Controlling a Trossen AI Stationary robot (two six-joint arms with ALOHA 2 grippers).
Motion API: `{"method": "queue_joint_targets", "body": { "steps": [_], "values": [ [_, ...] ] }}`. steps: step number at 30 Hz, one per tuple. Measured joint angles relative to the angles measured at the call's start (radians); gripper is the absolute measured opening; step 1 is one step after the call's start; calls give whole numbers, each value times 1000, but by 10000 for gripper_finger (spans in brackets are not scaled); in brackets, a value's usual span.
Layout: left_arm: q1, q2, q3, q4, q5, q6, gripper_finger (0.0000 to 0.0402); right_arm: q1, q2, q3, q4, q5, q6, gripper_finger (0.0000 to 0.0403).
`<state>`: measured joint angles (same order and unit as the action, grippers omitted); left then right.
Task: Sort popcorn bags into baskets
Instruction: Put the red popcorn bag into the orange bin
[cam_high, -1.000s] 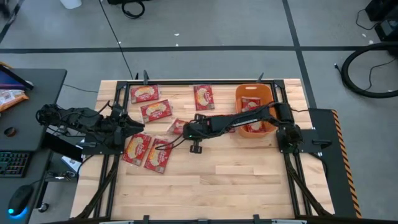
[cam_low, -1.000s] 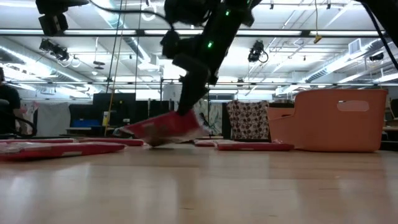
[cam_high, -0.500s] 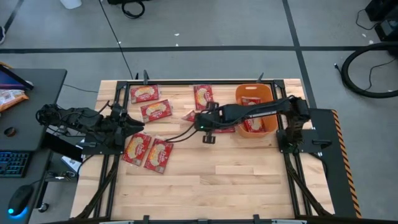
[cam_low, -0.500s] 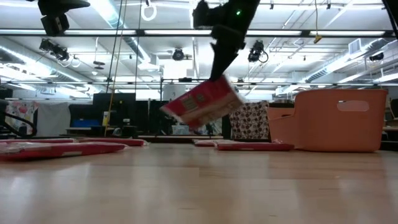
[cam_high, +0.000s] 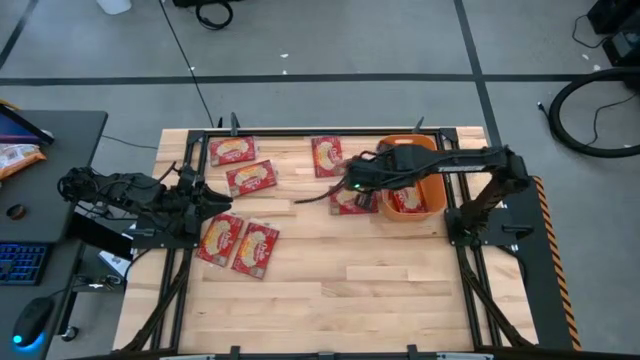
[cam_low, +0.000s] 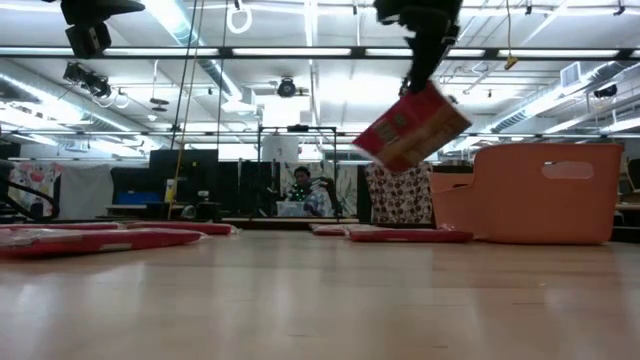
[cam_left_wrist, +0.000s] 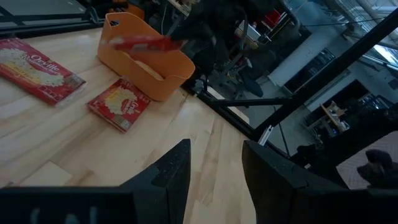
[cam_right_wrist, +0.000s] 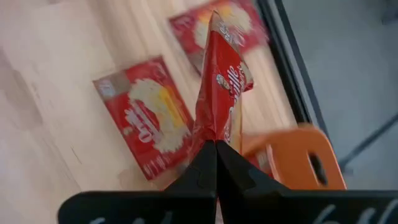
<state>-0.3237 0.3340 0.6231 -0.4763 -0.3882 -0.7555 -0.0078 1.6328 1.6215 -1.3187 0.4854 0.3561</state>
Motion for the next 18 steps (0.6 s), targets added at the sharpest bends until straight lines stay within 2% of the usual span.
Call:
{"method": "queue_joint_targets", "body": {
  "steps": [9,18],
  "values": [
    [0,0,0,0,-33,1,149,2,-50,-10,-255,5,341,0],
    [0,0,0,0,-35,0,149,-17,-73,-210,-239,-36,550,3]
  ]
}}
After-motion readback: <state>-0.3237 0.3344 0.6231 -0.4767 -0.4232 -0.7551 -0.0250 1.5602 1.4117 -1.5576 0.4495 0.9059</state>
